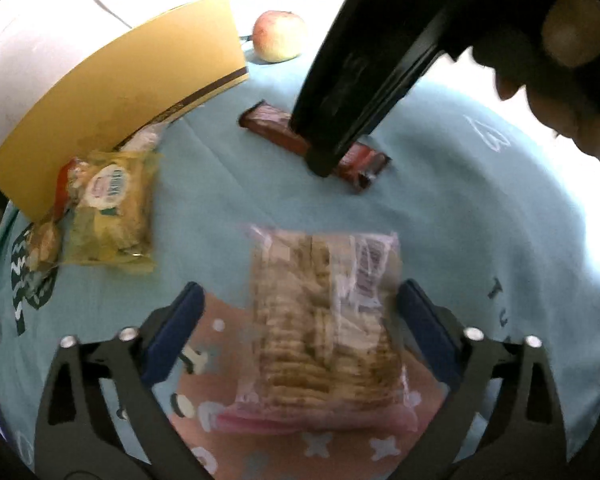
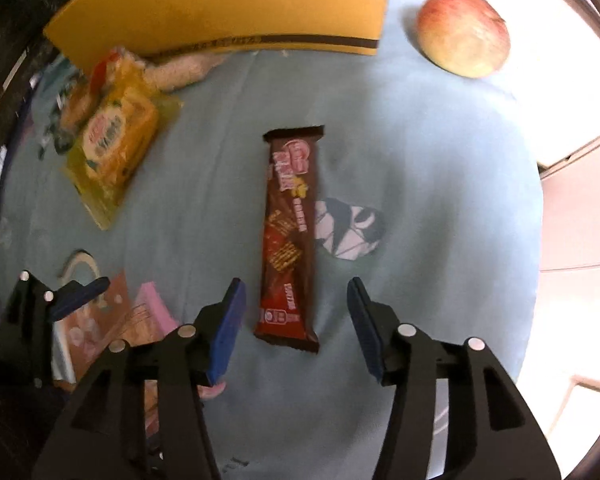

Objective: Organize snacks
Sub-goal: 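Grasp the clear cookie bag with the left tool while the right tool grasps the chocolate bar, then carry the cookie bag and chocolate bar over the yellow box and release them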

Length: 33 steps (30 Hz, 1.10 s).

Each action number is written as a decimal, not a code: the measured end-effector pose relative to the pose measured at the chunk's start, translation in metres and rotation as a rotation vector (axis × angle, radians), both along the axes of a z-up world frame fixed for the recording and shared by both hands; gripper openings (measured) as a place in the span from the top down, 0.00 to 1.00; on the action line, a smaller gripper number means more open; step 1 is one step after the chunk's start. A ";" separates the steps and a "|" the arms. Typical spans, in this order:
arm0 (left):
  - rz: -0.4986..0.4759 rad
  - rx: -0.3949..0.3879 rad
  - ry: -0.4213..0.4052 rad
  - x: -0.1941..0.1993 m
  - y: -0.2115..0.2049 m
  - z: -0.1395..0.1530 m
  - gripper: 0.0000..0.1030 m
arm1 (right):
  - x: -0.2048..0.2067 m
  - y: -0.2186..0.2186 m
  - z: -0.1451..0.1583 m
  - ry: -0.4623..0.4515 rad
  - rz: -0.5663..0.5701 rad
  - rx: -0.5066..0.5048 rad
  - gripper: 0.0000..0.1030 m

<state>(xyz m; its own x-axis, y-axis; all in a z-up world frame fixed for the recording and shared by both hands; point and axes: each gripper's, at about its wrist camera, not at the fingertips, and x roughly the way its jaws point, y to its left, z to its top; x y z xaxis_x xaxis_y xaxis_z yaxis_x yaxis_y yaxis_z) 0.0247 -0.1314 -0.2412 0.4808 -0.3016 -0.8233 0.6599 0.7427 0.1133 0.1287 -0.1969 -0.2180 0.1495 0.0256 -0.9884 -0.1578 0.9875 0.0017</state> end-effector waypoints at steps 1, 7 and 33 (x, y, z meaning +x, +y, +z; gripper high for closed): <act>-0.029 -0.033 0.035 -0.001 0.001 0.001 0.38 | -0.003 0.008 -0.001 -0.018 0.029 -0.037 0.47; 0.055 -0.117 0.070 0.006 0.041 0.016 0.46 | -0.011 0.008 0.016 -0.074 0.025 0.075 0.77; 0.372 -0.201 -0.003 0.026 0.133 0.074 0.45 | -0.005 0.030 0.035 -0.104 0.089 0.144 0.77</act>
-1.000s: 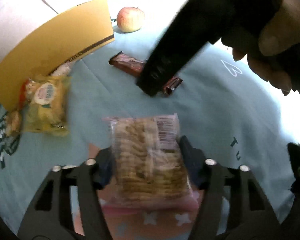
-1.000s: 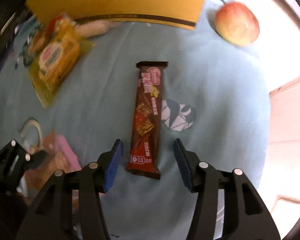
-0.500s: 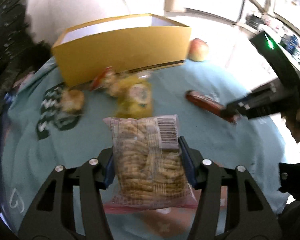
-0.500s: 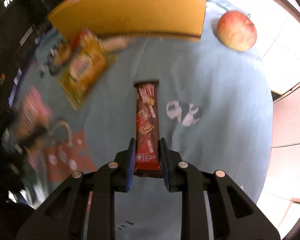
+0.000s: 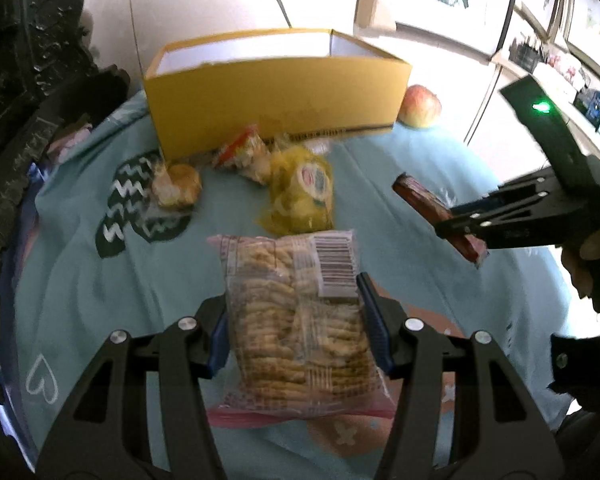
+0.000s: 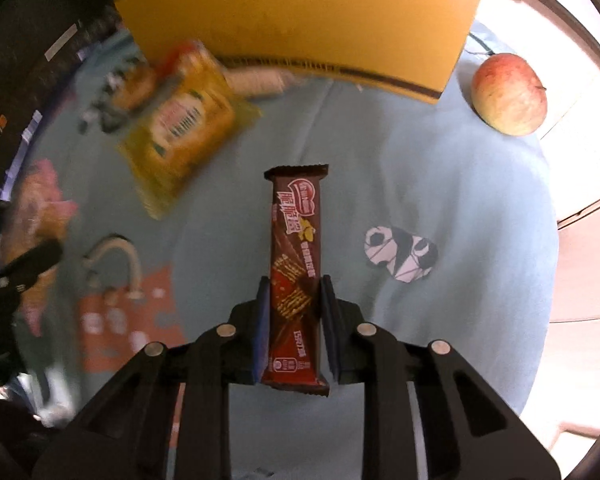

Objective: Organize snacks
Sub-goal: 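Carry the cookie bag and chocolate bar over the yellow box and release them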

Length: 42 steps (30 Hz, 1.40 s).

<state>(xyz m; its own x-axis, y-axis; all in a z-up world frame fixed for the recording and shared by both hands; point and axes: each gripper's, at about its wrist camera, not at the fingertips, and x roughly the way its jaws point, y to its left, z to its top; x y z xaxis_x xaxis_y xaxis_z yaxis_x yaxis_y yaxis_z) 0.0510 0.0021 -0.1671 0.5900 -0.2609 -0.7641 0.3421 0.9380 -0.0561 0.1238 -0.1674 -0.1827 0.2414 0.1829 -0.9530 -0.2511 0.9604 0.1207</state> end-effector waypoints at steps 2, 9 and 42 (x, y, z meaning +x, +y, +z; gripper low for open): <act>0.006 -0.022 -0.024 0.001 0.001 0.011 0.45 | 0.000 -0.004 0.019 -0.020 -0.015 0.054 0.77; -0.002 -0.067 -0.102 0.008 -0.003 0.048 0.45 | -0.015 -0.036 0.079 -0.110 -0.039 0.143 0.77; 0.183 0.058 -0.278 0.224 -0.016 0.165 0.07 | 0.176 -0.005 0.202 -0.432 -0.098 0.041 0.41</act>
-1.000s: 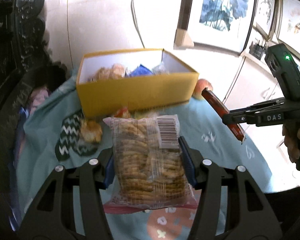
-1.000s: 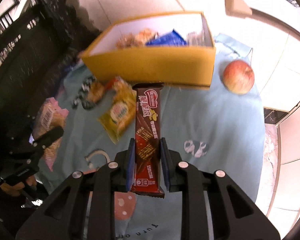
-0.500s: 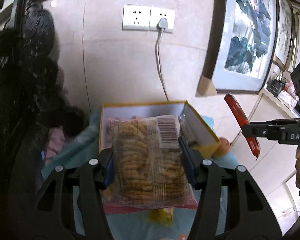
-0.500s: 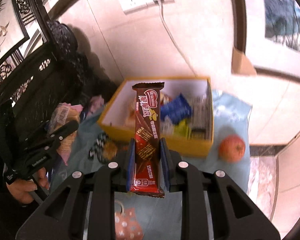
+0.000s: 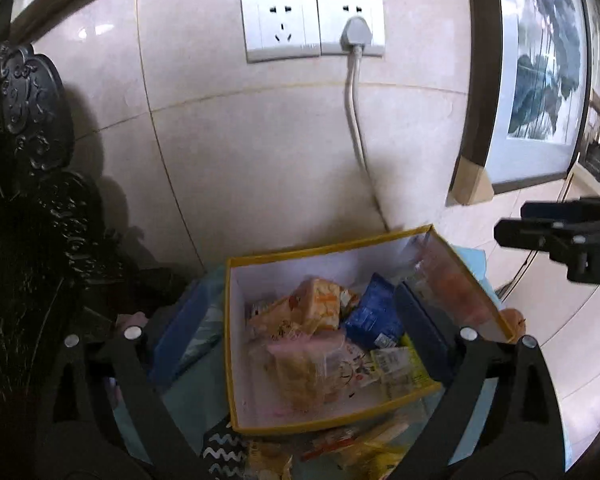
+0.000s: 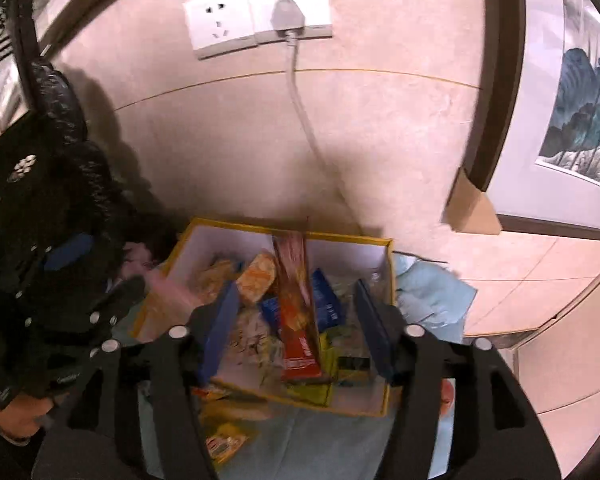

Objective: Organize snacks
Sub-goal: 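Carry the cookie bag and chocolate bar over the yellow box and release them, then reach back to the pile and grasp the yellow bun bag with the right tool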

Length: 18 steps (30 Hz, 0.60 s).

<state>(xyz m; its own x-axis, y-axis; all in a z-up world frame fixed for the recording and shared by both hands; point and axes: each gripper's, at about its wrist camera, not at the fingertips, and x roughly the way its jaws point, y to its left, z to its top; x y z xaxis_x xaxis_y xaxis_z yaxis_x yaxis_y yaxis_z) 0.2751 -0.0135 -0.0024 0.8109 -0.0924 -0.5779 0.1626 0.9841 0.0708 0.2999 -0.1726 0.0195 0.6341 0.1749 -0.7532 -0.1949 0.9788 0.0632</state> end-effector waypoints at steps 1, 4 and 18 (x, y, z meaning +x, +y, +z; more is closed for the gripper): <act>-0.011 -0.003 -0.016 -0.003 0.002 -0.002 0.07 | -0.003 0.002 -0.002 -0.006 0.009 -0.014 0.41; 0.000 -0.014 -0.009 -0.009 0.008 -0.010 0.07 | -0.010 0.006 -0.005 -0.018 0.018 -0.050 0.41; 0.106 -0.077 0.077 -0.059 0.045 -0.049 0.07 | -0.063 0.029 -0.014 -0.035 0.053 -0.092 0.39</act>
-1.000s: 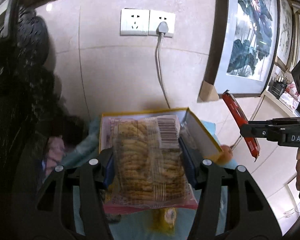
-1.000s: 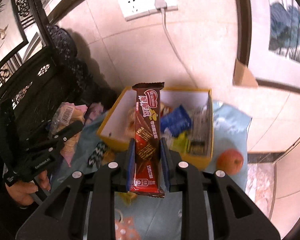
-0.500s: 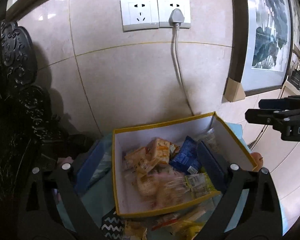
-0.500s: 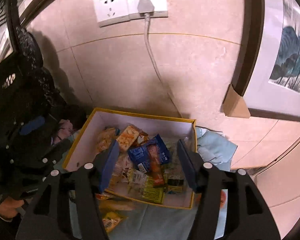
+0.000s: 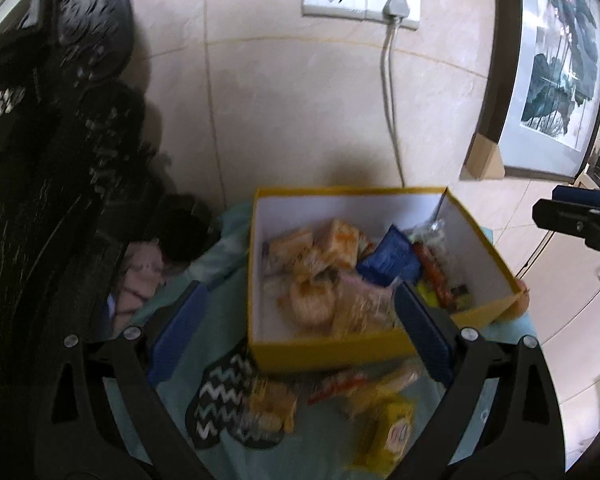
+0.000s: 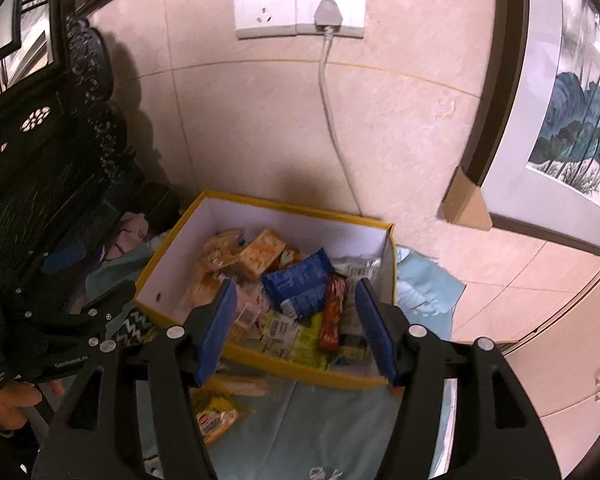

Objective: Organize snacks
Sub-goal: 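Reach back to the pile and grasp the yellow bun bag with the right tool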

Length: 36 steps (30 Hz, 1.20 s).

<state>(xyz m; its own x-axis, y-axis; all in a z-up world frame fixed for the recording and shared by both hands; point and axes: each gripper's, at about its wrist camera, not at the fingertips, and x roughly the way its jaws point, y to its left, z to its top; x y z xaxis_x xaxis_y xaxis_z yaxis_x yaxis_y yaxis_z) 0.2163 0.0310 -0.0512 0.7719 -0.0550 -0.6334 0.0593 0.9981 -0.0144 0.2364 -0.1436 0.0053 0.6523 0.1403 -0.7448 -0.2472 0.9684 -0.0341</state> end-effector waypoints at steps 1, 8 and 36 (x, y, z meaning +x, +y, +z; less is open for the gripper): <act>0.007 0.000 0.010 -0.004 0.003 -0.005 0.07 | -0.004 0.003 -0.003 0.004 0.007 -0.003 0.39; 0.073 0.011 0.145 -0.034 0.030 -0.065 0.06 | -0.027 0.028 -0.046 0.084 0.054 -0.019 0.36; -0.011 0.134 0.242 0.004 0.019 -0.163 0.06 | -0.061 0.070 -0.218 0.390 0.067 0.076 0.13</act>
